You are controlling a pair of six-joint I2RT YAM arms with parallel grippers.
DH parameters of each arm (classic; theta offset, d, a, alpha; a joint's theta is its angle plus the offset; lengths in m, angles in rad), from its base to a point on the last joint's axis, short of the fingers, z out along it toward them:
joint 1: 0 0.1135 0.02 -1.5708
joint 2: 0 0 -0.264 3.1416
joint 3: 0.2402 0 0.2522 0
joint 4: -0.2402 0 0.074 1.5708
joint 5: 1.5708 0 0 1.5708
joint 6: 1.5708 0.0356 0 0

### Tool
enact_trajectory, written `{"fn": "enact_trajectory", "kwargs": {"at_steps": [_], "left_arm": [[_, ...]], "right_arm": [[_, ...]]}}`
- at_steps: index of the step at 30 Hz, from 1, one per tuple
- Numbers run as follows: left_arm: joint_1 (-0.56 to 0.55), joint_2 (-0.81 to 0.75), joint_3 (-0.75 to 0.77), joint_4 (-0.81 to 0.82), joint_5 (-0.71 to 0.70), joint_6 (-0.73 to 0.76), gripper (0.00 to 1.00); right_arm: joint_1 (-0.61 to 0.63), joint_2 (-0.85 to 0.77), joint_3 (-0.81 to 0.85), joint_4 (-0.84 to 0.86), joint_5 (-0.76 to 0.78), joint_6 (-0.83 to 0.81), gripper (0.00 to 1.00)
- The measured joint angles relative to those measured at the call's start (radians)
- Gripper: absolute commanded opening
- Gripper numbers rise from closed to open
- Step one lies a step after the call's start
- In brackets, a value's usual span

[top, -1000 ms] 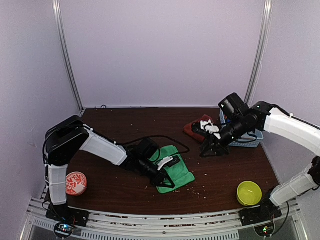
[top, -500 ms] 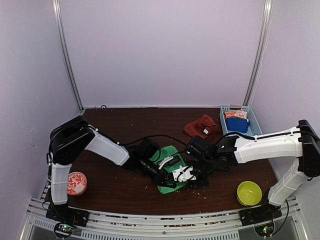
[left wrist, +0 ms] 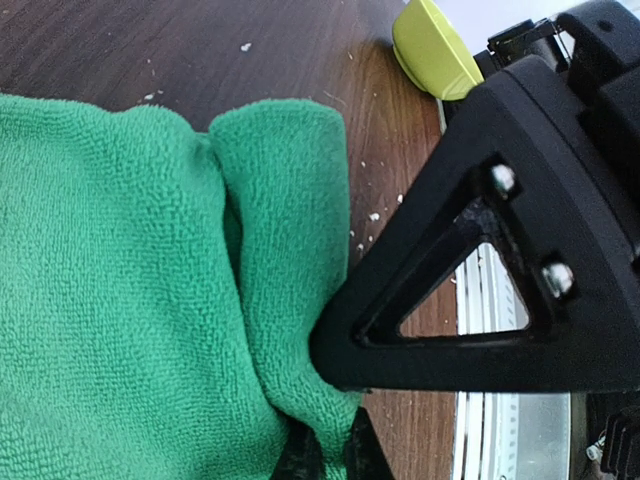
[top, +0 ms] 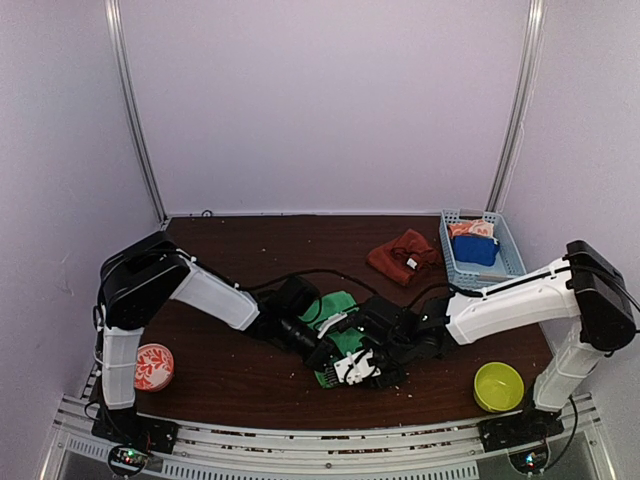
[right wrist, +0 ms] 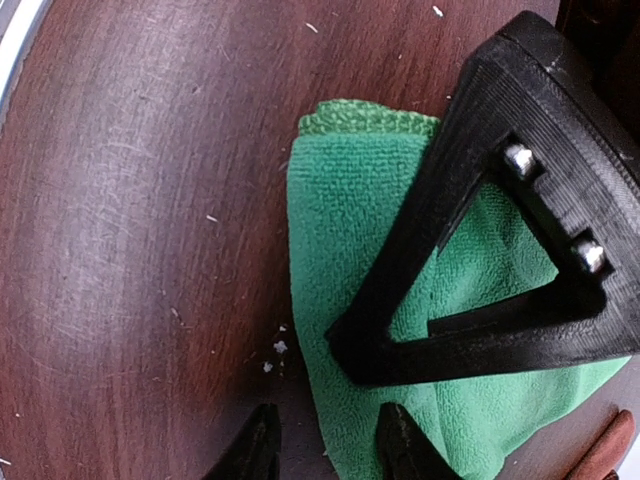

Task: Roll the towels
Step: Roll the towel at the center of the board.

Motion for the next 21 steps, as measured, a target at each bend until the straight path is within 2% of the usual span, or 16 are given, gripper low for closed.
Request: {"fn": "enact_trajectory", "kwargs": {"at_steps": [10, 16, 18, 21], "left_arm": [[0.000, 0.000, 0.005, -0.011, 0.000, 0.013, 0.02], [0.000, 0.000, 0.005, -0.013, 0.000, 0.016, 0.03], [0.000, 0.000, 0.005, -0.013, 0.000, 0.019, 0.07], [0.000, -0.004, 0.005, -0.020, -0.004, 0.029, 0.22]], "right_arm": [[0.011, -0.068, -0.021, 0.003, 0.062, -0.019, 0.37], [0.011, -0.017, -0.026, 0.030, 0.092, -0.033, 0.36], [0.011, 0.010, -0.027, 0.050, 0.098, -0.039, 0.27], [0.011, 0.027, -0.027, 0.076, 0.113, -0.055, 0.10]]}}
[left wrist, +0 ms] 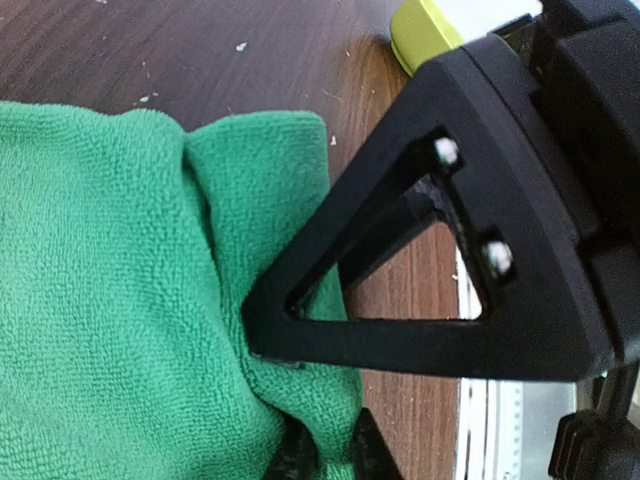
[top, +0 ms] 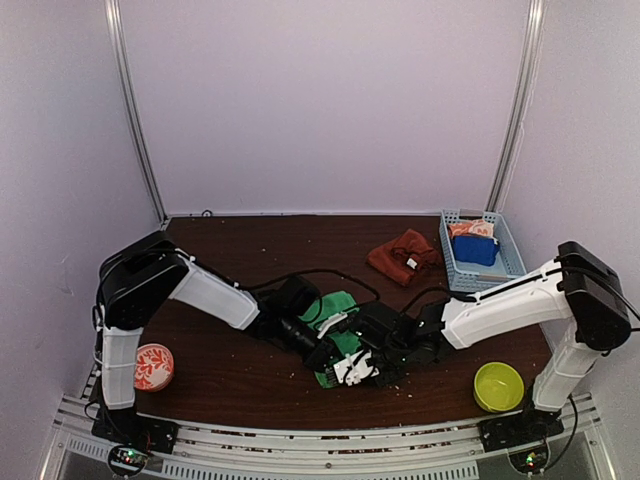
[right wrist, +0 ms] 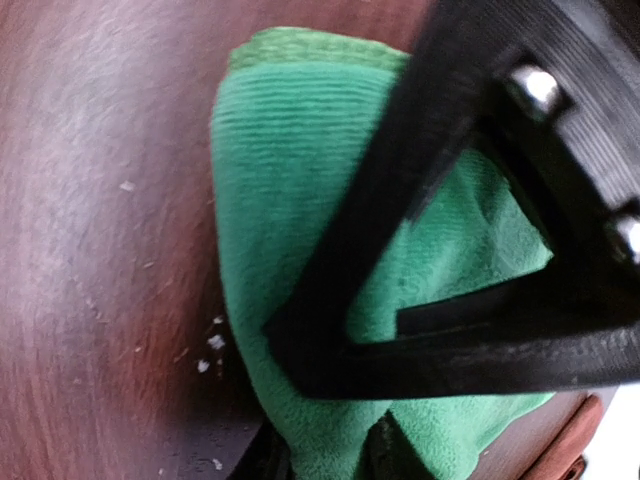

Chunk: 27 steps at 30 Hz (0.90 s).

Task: Roll the towels
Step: Roll the towel at the center of the board.

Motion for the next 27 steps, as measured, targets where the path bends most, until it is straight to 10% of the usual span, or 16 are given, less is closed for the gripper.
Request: {"fn": "enact_trajectory", "kwargs": {"at_steps": [7, 20, 27], "left_arm": [[-0.005, -0.135, -0.062, -0.107, -0.135, 0.027, 0.57], [0.021, -0.774, -0.256, -0.304, -0.773, 0.038, 0.58], [-0.222, -1.055, -0.266, -0.290, -0.948, 0.200, 0.60]], "right_arm": [[-0.002, 0.029, 0.080, -0.105, -0.068, -0.007, 0.00], [-0.078, 0.280, 0.468, -0.608, -0.450, 0.068, 0.00], [-0.193, 0.554, 0.784, -0.955, -0.686, 0.071, 0.00]]}}
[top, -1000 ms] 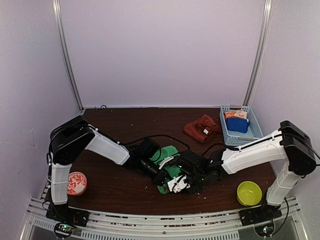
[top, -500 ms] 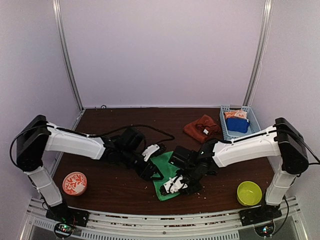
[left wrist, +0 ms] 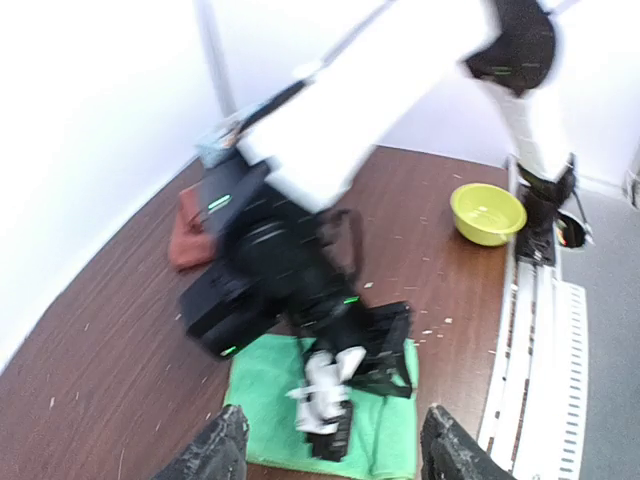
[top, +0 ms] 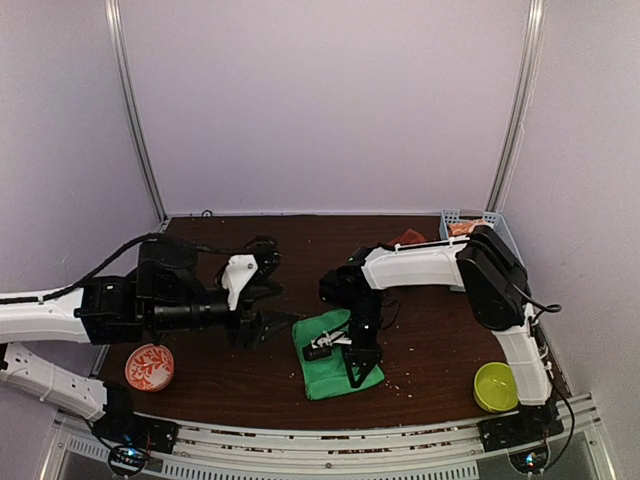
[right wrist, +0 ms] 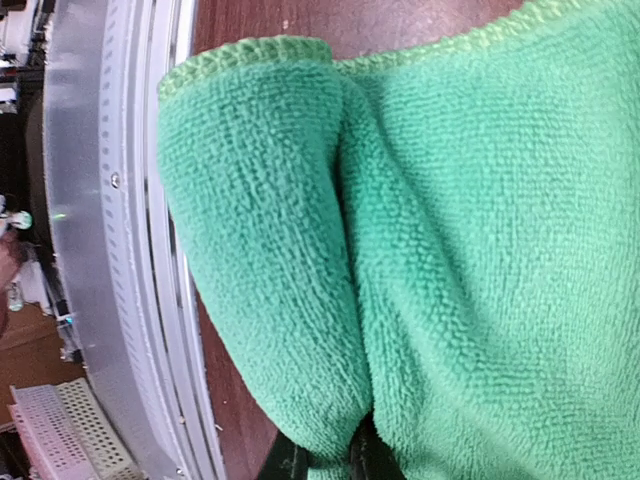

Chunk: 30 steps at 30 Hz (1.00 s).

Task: Roll the towels
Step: Roll the towel at the center of the board.

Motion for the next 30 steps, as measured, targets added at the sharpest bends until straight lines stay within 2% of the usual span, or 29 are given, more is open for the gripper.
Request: {"fn": "enact_trajectory", "kwargs": {"at_steps": [4, 9, 13, 20, 26, 30], "left_arm": [[-0.125, 0.134, 0.109, -0.021, -0.007, 0.071, 0.62], [-0.209, 0.433, 0.191, -0.079, -0.039, 0.131, 0.60], [-0.217, 0.605, 0.217, -0.142, -0.069, 0.157, 0.57], [-0.217, 0.755, 0.253, -0.154, -0.117, 0.175, 0.51], [-0.216, 0.805, 0.264, -0.134, -0.145, 0.184, 0.33], [-0.213, 0.812, 0.270, -0.129, -0.146, 0.188, 0.17]], "right_arm": [[-0.038, 0.087, 0.084, -0.106, -0.086, 0.004, 0.00], [-0.043, 0.106, 0.105, -0.130, -0.101, 0.029, 0.00], [-0.043, 0.106, 0.105, -0.130, -0.103, 0.050, 0.00], [-0.043, 0.106, 0.103, -0.128, -0.105, 0.064, 0.00], [-0.044, 0.104, 0.095, -0.122, -0.113, 0.072, 0.01], [-0.045, 0.099, 0.091, -0.118, -0.114, 0.072, 0.11]]}}
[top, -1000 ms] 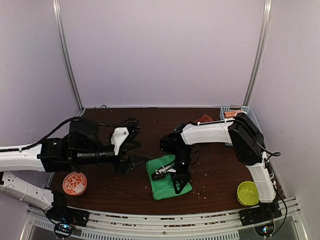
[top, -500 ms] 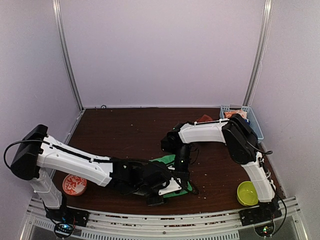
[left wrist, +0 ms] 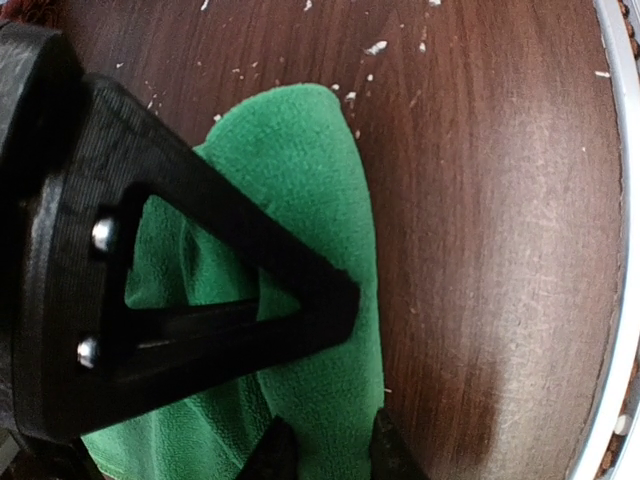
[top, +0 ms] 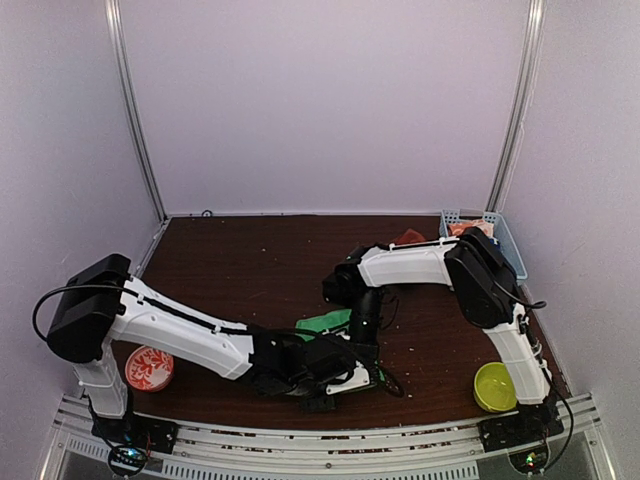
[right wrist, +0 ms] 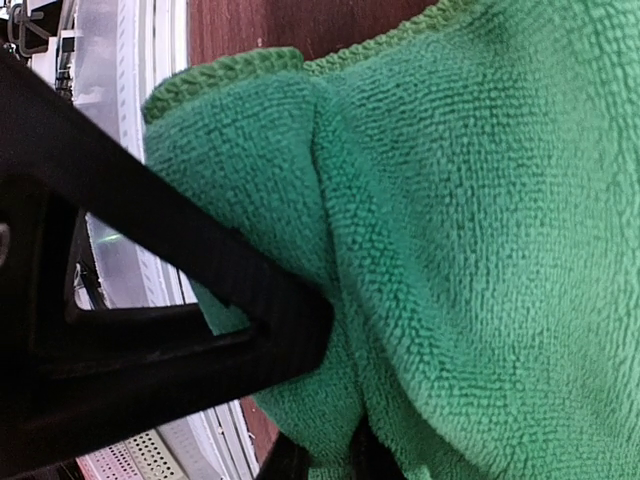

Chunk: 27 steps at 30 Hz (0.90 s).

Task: Roll the towels
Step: Roll the towel at the center of the board.

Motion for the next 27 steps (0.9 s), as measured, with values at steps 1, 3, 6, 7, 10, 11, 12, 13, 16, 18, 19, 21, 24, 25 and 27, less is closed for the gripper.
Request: {"fn": "enact_trajectory", "kwargs": {"at_steps": [1, 3, 6, 7, 10, 11, 12, 13, 16, 18, 19, 21, 24, 25, 27], "left_arm": [[0.001, 0.003, 0.003, -0.001, 0.000, 0.000, 0.15], [0.002, 0.009, 0.011, -0.008, 0.002, 0.000, 0.11], [0.008, 0.009, 0.012, -0.008, 0.018, -0.002, 0.07], [0.011, 0.009, 0.012, -0.005, 0.032, -0.003, 0.07], [0.039, 0.005, 0.011, 0.007, 0.106, -0.016, 0.06], [0.053, 0.002, 0.009, 0.013, 0.142, -0.023, 0.06], [0.074, -0.001, 0.006, 0.021, 0.192, -0.033, 0.06], [0.101, -0.005, 0.003, 0.031, 0.255, -0.045, 0.06], [0.190, -0.006, -0.009, 0.056, 0.433, -0.092, 0.07], [0.246, -0.006, -0.016, 0.072, 0.544, -0.126, 0.08], [0.278, -0.004, -0.019, 0.081, 0.607, -0.144, 0.09], [0.328, 0.010, -0.019, 0.100, 0.708, -0.175, 0.09], [0.394, 0.071, -0.014, 0.128, 0.860, -0.218, 0.09], [0.407, 0.092, -0.011, 0.136, 0.895, -0.230, 0.09], [0.427, 0.129, -0.002, 0.153, 0.971, -0.249, 0.09]], "right_arm": [[0.000, -0.002, -0.001, 0.000, 0.000, -0.001, 0.17], [0.000, -0.009, -0.007, 0.003, 0.000, -0.005, 0.33], [-0.001, -0.045, -0.027, 0.005, -0.006, -0.013, 0.40], [-0.004, -0.065, -0.031, 0.005, 0.001, -0.021, 0.41], [-0.023, -0.139, -0.032, 0.018, 0.011, -0.032, 0.41], [-0.043, -0.177, -0.032, 0.020, 0.012, -0.036, 0.42], [-0.069, -0.218, -0.029, 0.023, 0.013, -0.039, 0.42], [-0.099, -0.262, -0.026, 0.026, 0.013, -0.037, 0.41], [-0.185, -0.411, -0.016, 0.058, 0.011, -0.018, 0.41], [-0.240, -0.542, -0.045, 0.118, 0.011, 0.012, 0.41], [-0.249, -0.595, -0.070, 0.147, 0.010, 0.026, 0.41], [-0.247, -0.713, -0.151, 0.216, 0.002, 0.058, 0.41], [-0.230, -0.821, -0.251, 0.275, -0.017, 0.062, 0.40], [-0.218, -0.847, -0.289, 0.290, -0.018, 0.054, 0.39], [-0.191, -0.882, -0.362, 0.315, -0.008, 0.033, 0.39]]}}
